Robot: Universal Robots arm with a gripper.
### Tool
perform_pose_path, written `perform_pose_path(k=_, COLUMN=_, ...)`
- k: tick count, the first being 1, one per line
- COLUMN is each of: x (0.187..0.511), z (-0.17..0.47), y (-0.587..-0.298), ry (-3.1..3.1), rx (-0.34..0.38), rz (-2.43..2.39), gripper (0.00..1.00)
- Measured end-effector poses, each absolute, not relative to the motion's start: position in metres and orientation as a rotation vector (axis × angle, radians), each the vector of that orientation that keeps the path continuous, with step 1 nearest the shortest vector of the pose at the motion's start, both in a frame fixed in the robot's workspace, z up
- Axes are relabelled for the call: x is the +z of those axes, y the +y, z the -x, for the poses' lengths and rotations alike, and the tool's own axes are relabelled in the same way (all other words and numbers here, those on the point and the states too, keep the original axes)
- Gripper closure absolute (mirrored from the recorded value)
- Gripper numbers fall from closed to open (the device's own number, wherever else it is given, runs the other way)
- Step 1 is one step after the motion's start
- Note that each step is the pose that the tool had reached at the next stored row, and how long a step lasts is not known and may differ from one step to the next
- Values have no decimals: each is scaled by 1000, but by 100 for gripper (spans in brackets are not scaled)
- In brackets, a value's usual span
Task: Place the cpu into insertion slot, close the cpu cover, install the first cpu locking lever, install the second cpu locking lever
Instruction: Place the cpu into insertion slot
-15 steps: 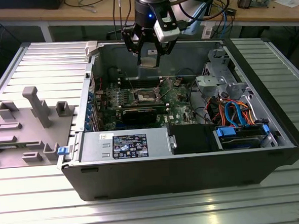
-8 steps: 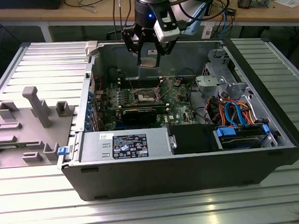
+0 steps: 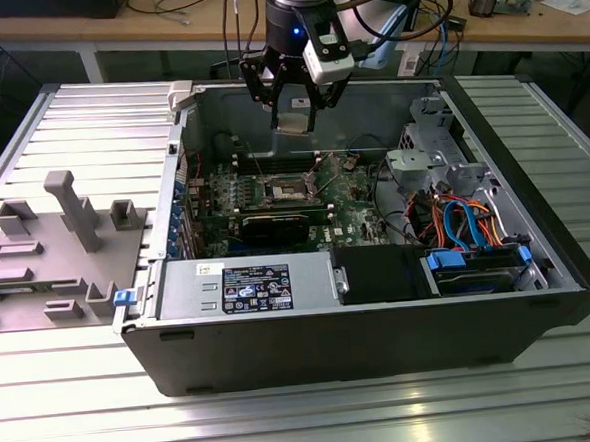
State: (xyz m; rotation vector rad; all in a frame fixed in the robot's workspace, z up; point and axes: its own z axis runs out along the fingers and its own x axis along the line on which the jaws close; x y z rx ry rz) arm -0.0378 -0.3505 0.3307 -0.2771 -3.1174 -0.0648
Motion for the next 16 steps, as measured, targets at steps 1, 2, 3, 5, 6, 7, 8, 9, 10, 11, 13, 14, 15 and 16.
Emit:
perform_pose_path(k=1, x=331, z=38, y=-350, ry=-3117, rx=-65, rz=278, gripper=45)
perform_pose_path(k=2, x=331, z=38, y=-350, ry=-3117, rx=-65, rz=279, gripper=45)
perform_pose_path(k=3, x=331, z=38, y=-350, ry=-3117, rx=-65, rz=279, gripper=45)
perform_pose_path(k=5, x=331, z=38, y=-350, ry=-3117, rx=-65, rz=281, gripper=45)
perform_pose_path(k=6, x=331, z=38, y=-350, ry=-3117, rx=-65, rz=281, gripper=45)
perform_pose_path(k=7, x=331, z=38, y=-350, ry=-3117, rx=-65, rz=282, gripper=45)
perform_pose_path(k=8, x=331, z=38, y=-350, ry=-3117, rx=-65, rz=283, gripper=45)
perform_pose_path(k=9, x=331, z=38, y=-350, ry=-3117, rx=-65, rz=283, gripper=45)
perform_pose_path(k=10, x=331, z=38, y=-350, ry=-3117, rx=-65, rz=284, gripper=45)
perform_pose_path(k=11, x=331, z=38, y=-350, ry=-3117, rx=-65, rz=285, gripper=45)
perform_pose_path(k=13, x=331, z=38, y=-350, ry=-3117, rx=-65, rz=287, gripper=45)
perform_pose_path(k=14, x=331, z=38, y=-350, ry=-3117, rx=-65, rz=288, gripper=45)
perform_pose_path(k=15, x=331, z=38, y=-350, ry=-3117, rx=-65, rz=288, gripper=45)
perform_pose_path(k=16, x=330, z=38, y=-350, ry=-3116, rx=-65, rz=289, gripper=45)
